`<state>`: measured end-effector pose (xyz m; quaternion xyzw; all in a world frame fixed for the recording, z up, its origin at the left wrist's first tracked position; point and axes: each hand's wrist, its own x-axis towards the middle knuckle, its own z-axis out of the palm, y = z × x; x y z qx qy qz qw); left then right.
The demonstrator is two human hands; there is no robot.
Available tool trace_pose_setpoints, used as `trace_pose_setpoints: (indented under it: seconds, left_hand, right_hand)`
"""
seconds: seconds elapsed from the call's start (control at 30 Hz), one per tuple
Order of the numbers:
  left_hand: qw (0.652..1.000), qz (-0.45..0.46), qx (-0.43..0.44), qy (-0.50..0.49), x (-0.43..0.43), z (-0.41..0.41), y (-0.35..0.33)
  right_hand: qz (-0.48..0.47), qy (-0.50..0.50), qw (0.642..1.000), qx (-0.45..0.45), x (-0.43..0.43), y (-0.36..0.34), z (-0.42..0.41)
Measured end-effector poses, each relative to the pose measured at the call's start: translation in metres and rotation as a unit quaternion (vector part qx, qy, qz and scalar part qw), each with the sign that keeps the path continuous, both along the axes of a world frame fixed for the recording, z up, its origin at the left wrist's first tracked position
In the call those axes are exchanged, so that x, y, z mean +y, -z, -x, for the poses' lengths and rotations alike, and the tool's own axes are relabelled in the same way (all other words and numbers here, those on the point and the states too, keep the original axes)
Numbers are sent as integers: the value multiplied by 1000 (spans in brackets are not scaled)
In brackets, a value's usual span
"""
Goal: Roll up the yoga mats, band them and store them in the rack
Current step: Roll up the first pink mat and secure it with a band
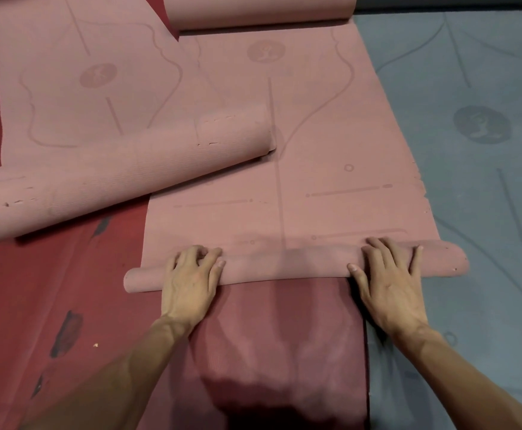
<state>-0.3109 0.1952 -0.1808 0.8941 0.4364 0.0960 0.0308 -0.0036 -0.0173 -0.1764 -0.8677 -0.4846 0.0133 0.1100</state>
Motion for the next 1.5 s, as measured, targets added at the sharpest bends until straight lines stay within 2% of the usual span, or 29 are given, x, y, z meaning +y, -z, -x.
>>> trace_pose_setpoints:
  seconds: [0.13, 0.2, 0.3, 0.47, 0.57, 0.67, 0.77, 0.93, 1.03, 1.17, 1.33, 1.5]
  left_hand:
    - [995, -16, -90, -38, -17, -3, 6]
    - [992, -26, -108, -56, -21, -7, 5]
    - [993, -38, -94, -59, -18, -9, 2]
    - [1000, 0, 10, 9, -13, 4, 2]
    - [999, -14, 40, 26, -16, 10, 1]
    - [999, -28, 33, 26, -18, 9, -2]
    - [1000, -6, 10, 27, -14, 5, -3]
    - [997, 38, -54, -34, -15, -8, 2]
    - [997, 37, -67, -27, -15, -11, 3]
    - [994, 64, -87, -12, -5, -15, -1]
    - [996, 1, -85, -25, -1, -24, 3]
    - [996, 23, -77, -34, -12, -22, 10]
  right_hand:
    - [-6, -6, 1000, -7, -5, -3, -1]
    - [-1, -6, 1000, -23, -4, -4, -2]
    - [19, 3, 998, -51, 2, -7, -6]
    - [42, 7, 995, -89, 7, -10, -3]
    - [41, -6, 994, -101, -1, -10, 0]
    - [40, -26, 993, -108, -2, -13, -6]
    - [24, -39, 995, -92, 1, -7, -9]
    - [6, -19, 999, -49, 3, 1, 0]
    - [-11, -10, 1000, -16, 5, 2, -4]
    - [-16, -16, 999, -35, 11, 0, -10]
    - [-15, 21, 996, -86, 22, -5, -8]
    - [-35, 19, 997, -61, 18, 1, -2]
